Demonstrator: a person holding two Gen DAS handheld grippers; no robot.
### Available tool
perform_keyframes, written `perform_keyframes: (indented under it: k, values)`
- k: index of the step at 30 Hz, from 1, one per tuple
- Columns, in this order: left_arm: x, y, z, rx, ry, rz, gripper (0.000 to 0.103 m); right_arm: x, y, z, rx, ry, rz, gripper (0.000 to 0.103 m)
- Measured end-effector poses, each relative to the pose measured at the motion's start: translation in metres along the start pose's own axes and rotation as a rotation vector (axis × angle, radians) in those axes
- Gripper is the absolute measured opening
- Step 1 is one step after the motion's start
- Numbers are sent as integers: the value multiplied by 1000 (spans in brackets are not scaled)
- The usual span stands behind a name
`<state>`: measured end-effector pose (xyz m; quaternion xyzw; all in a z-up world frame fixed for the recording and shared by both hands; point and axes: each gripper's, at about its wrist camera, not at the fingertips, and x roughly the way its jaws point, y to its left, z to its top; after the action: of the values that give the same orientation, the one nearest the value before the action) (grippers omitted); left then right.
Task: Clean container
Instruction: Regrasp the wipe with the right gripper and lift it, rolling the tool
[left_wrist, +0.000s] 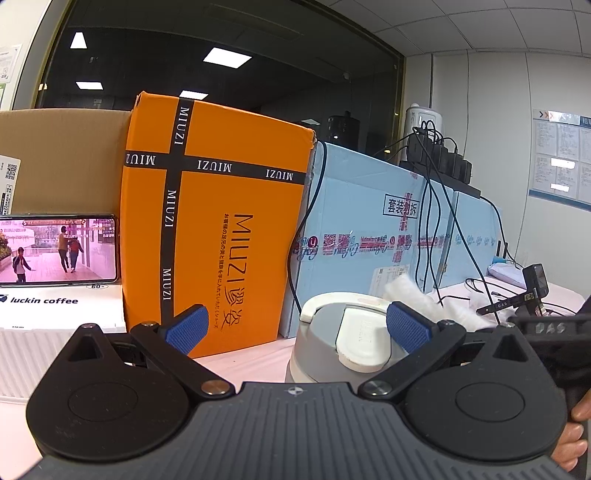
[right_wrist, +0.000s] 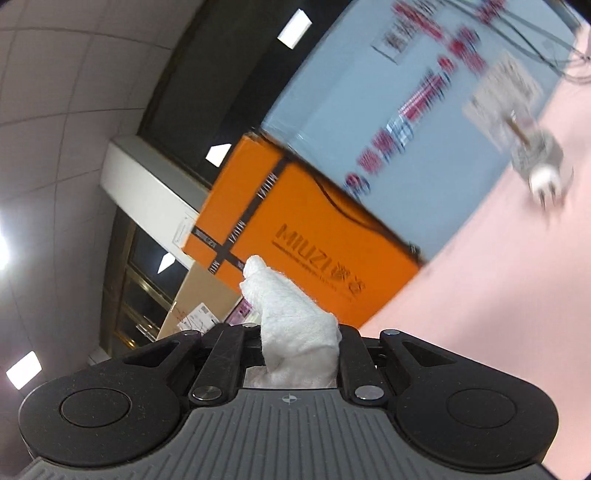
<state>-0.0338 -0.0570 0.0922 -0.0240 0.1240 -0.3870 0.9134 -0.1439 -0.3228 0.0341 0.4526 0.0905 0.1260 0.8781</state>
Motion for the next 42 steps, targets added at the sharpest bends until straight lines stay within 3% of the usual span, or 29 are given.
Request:
perform_keyframes:
  k: [7,16,20,26,29,34,42]
  values:
    - [0,1,0,-7,1,-7,103,4,-20,-5,111,21,-23,11]
    - [0,2,1,-9,2,-10,103,4,-41,-19,218,93,-140,11]
    - [1,2,1,-11,3,-12,103,-1,-40,-21,237,99,-127,11]
    - [1,2,1,-12,2,-14,103,-16,-14,-18,170,76,6,11]
    - [1,2,1,-13,1,-14,103,-15,-2,-22,95,104,12,11]
    - [1,3,1,-7,1,-11,103,-5,1,-32,32,165,-62,11]
    - [0,2,1,-4,1,-10,103,4,-12,-43,67,218,-180,13]
